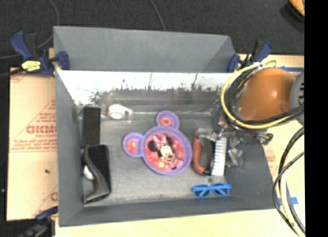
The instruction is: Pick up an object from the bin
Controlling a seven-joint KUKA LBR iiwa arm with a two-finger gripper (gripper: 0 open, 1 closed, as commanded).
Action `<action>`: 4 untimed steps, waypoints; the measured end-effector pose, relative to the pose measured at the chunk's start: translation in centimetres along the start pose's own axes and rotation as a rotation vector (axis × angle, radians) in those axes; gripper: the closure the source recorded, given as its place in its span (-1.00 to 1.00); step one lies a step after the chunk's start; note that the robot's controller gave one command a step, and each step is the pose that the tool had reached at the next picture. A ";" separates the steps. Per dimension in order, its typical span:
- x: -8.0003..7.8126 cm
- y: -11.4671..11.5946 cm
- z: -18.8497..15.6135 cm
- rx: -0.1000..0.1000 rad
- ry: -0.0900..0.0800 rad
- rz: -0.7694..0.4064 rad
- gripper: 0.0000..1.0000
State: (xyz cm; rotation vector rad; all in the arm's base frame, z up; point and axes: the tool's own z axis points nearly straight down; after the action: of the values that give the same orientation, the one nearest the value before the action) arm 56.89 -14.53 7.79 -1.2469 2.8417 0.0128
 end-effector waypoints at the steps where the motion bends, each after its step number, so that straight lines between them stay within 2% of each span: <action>1: 0.2 -0.1 -0.1 0.016 0.021 0.382 1.00; 4: 0.2 0.0 -0.4 0.015 0.022 0.382 1.00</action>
Offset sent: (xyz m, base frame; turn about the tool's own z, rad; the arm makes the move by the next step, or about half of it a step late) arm 0.0000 0.0000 0.0000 0.0000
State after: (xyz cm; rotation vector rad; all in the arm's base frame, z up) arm 56.75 -14.69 8.17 -0.6877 3.0426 -0.0109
